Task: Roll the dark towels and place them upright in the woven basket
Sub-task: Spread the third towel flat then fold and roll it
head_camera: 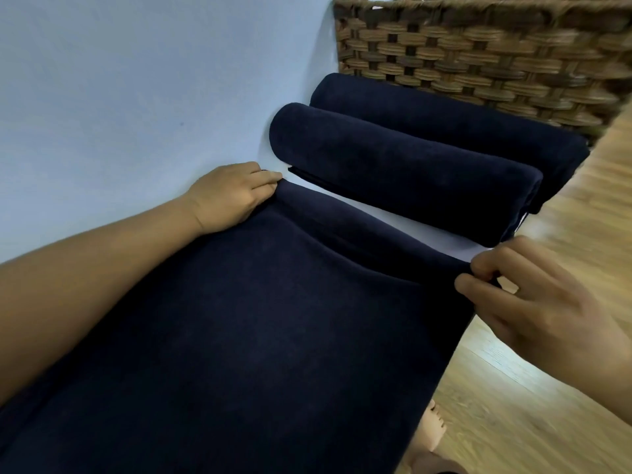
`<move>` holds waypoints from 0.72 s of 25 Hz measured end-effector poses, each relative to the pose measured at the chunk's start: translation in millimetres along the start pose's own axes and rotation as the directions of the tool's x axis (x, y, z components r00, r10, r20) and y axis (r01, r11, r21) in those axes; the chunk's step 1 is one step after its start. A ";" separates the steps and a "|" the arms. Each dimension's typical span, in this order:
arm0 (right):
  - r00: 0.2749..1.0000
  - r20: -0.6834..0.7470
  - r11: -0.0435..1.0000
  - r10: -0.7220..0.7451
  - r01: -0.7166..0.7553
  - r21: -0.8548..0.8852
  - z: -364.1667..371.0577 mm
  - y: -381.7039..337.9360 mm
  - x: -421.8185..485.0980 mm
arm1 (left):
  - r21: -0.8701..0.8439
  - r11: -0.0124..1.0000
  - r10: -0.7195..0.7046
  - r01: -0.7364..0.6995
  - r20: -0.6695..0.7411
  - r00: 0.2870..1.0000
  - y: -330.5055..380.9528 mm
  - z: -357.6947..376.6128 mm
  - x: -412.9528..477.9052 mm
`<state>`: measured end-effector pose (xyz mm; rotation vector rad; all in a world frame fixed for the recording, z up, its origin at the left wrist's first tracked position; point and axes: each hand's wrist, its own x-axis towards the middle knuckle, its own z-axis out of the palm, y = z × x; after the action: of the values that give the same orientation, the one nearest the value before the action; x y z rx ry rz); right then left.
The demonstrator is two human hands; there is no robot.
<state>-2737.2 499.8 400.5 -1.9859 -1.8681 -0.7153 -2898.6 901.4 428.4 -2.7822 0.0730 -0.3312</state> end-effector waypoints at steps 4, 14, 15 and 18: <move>0.970 0.085 0.932 0.229 -0.244 0.267 -9.0 -9.5 0.7 | -0.170 0.984 -0.031 0.048 0.099 0.995 -7.7 -24.9 9.6; 0.613 0.425 0.509 0.666 -0.790 0.343 -30.4 -17.6 18.8 | -0.261 0.918 -0.081 0.298 0.613 0.786 -11.6 -44.8 65.7; 0.616 0.424 0.529 0.664 -0.787 0.317 -30.5 -22.9 19.1 | -0.261 0.922 -0.068 0.287 0.621 0.781 -10.1 -46.3 62.6; 0.638 0.456 0.574 0.620 -0.766 0.291 -31.3 -31.1 22.3 | -0.081 0.993 -0.017 0.087 0.629 0.777 -4.0 -49.9 54.0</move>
<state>-2771.9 503.9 435.5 -2.2984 -1.0062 0.2826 -2857.9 884.2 487.2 -2.8452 -0.1549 0.6238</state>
